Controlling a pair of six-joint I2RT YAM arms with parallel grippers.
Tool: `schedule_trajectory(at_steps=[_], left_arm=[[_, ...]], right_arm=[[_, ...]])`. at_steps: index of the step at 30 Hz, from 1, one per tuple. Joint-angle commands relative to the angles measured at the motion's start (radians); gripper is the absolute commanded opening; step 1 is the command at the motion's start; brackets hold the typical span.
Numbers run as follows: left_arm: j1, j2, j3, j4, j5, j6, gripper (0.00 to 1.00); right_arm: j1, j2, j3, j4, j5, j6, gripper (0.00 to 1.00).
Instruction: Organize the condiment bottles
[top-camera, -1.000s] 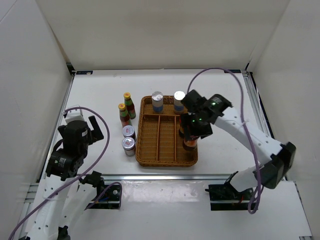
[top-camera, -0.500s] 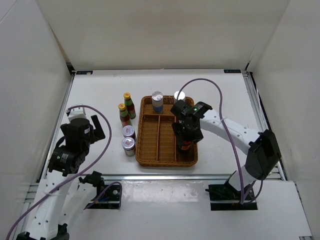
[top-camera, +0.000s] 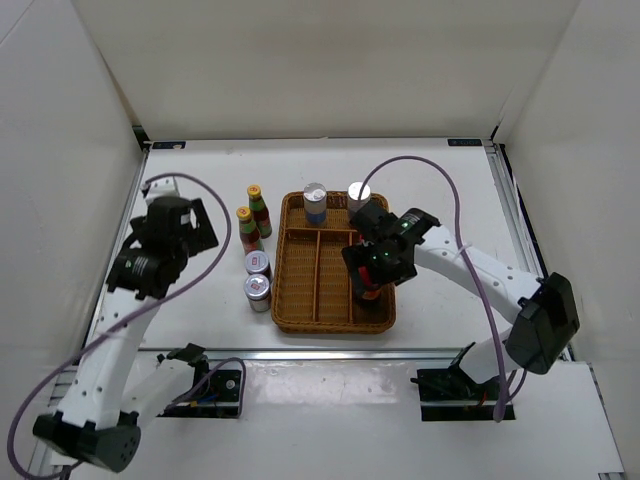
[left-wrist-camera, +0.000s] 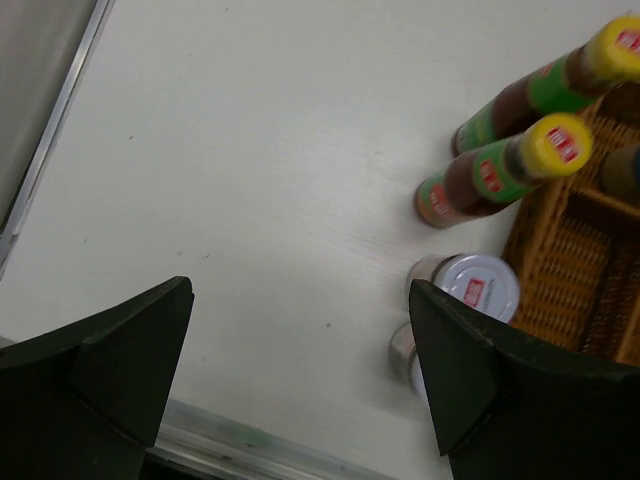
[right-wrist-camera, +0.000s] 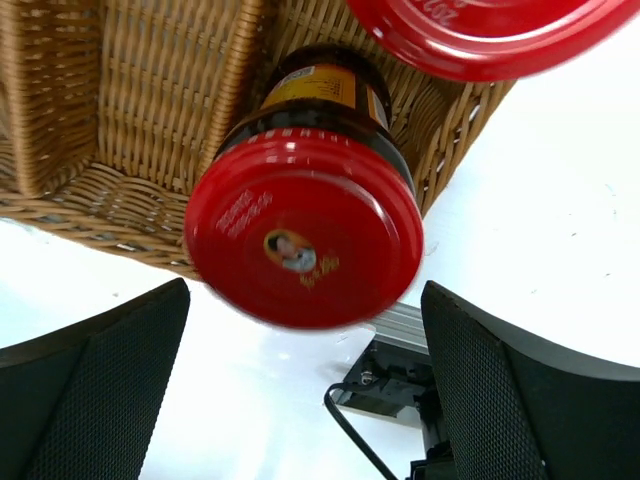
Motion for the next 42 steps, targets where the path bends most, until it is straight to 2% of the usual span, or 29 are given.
schedule_trajectory(at_steps=[1, 5, 11, 15, 20, 27, 30, 36, 42], left_arm=[[-0.004, 0.1, 0.117, 0.068, 0.026, -0.031, 1.0], [-0.004, 0.241, 0.219, 0.068, 0.179, -0.08, 1.0], [-0.013, 0.408, 0.228, 0.17, 0.227, -0.057, 1.0], [-0.013, 0.47, 0.237, 0.214, 0.264, -0.071, 1.0], [-0.022, 0.531, 0.246, 0.223, 0.224, -0.071, 1.0], [-0.062, 0.573, 0.208, 0.258, 0.215, -0.06, 0.91], [-0.062, 0.582, 0.199, 0.258, 0.215, -0.049, 0.81], [-0.062, 0.582, 0.174, 0.258, 0.195, -0.04, 0.79], [-0.062, 0.573, 0.154, 0.295, 0.195, -0.02, 0.69]], right_arm=[[0.003, -0.06, 0.063, -0.006, 0.027, -0.017, 1.0], [0.003, -0.084, 0.121, 0.021, 0.107, -0.038, 1.0], [-0.007, -0.074, 0.161, 0.055, 0.182, -0.031, 1.0], [-0.016, -0.074, 0.158, 0.055, 0.17, -0.081, 1.0], [-0.026, -0.106, 0.123, 0.064, 0.127, -0.121, 1.0], [-0.095, -0.106, 0.092, 0.083, 0.07, -0.155, 1.0], [-0.118, -0.129, 0.065, 0.092, 0.058, -0.155, 1.0], [-0.168, -0.158, 0.019, 0.092, 0.029, -0.144, 1.0], [-0.179, -0.176, 0.0, 0.092, -0.019, -0.144, 1.0]])
